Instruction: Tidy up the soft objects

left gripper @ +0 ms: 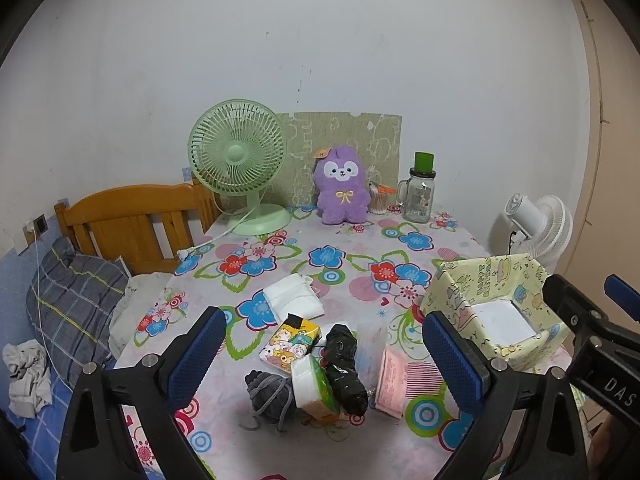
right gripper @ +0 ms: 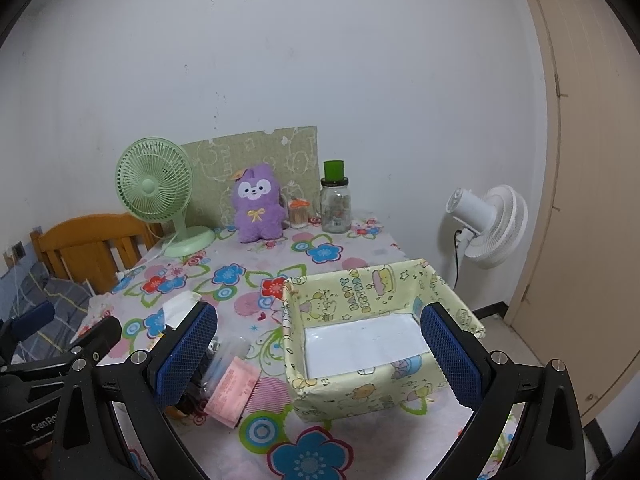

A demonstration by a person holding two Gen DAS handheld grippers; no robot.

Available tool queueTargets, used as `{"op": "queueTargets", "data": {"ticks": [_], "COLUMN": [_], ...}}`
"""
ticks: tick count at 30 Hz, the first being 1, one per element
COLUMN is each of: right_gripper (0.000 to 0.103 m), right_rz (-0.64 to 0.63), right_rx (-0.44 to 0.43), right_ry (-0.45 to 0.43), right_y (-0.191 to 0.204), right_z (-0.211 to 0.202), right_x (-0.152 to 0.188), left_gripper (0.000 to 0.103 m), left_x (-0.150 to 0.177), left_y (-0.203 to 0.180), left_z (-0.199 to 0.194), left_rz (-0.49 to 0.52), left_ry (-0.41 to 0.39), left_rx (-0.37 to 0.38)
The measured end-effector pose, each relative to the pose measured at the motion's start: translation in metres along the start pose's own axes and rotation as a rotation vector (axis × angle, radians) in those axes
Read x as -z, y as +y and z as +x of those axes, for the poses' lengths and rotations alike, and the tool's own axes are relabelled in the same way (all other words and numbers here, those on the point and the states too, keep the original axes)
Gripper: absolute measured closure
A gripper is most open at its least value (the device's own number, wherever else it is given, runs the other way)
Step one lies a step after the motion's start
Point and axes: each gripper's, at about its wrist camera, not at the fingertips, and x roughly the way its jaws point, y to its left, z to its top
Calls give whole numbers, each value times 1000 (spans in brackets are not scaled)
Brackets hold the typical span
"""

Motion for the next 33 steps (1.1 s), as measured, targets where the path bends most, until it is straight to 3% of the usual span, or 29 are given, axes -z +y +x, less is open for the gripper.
{"op": "queueTargets", "data": {"ticks": [12, 33], "right_gripper": [2, 12], "right_rz": [-31, -124], "right_rx": [-26, -153], "right_ry": [34, 220], "right_y": [25, 98], "right_z": [32, 102], "right_x": [2, 29], "left_gripper": [7, 10], "left_x": [9, 41], "left_y": [19, 55], "left_z": [37, 110], "left_rz": [3, -14], "left_ry": [77, 269], "left_rx": [-6, -6]}}
